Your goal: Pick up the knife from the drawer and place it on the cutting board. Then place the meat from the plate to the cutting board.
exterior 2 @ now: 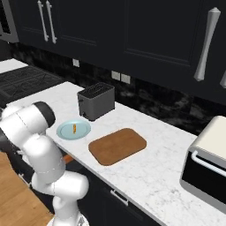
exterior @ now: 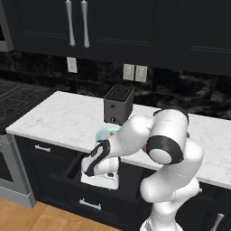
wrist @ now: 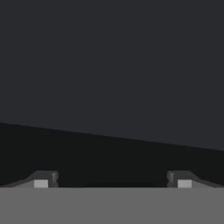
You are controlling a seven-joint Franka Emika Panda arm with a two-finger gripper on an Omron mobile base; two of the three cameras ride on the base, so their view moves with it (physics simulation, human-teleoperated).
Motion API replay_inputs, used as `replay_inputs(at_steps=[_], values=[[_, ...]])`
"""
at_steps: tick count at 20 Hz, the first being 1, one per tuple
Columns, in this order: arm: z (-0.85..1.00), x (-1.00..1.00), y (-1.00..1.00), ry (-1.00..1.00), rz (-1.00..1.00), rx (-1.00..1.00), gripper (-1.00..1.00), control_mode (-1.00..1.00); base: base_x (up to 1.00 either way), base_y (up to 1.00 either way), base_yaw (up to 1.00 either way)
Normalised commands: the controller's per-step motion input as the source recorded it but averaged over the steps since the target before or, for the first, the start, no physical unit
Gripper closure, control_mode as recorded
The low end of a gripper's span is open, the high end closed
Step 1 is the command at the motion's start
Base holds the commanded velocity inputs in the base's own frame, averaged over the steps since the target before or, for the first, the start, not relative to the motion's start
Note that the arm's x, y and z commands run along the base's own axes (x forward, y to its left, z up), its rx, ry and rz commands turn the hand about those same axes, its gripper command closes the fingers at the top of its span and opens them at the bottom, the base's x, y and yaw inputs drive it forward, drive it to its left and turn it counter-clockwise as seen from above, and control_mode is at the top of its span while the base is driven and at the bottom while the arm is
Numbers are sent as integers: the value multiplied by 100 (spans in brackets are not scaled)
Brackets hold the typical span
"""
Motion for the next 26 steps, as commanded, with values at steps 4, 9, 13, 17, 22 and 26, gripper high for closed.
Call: replay_inputs(at_steps=[4,9,13,17,22,26], values=[[0,-53,72,11,0,0,-100,-100,0,0,0],[-5,-77,79,9,0,0,-100,-100,0,0,0],[-15,-91,50,12,0,0,-100,-100,0,0,0],[7,-96,38,8,0,2,-100,-100,0,0,0],[67,-18,0,0,-2,0,-100,-100,0,0,0],[18,48,-53,-7,0,0,-100,-100,0,0,0]])
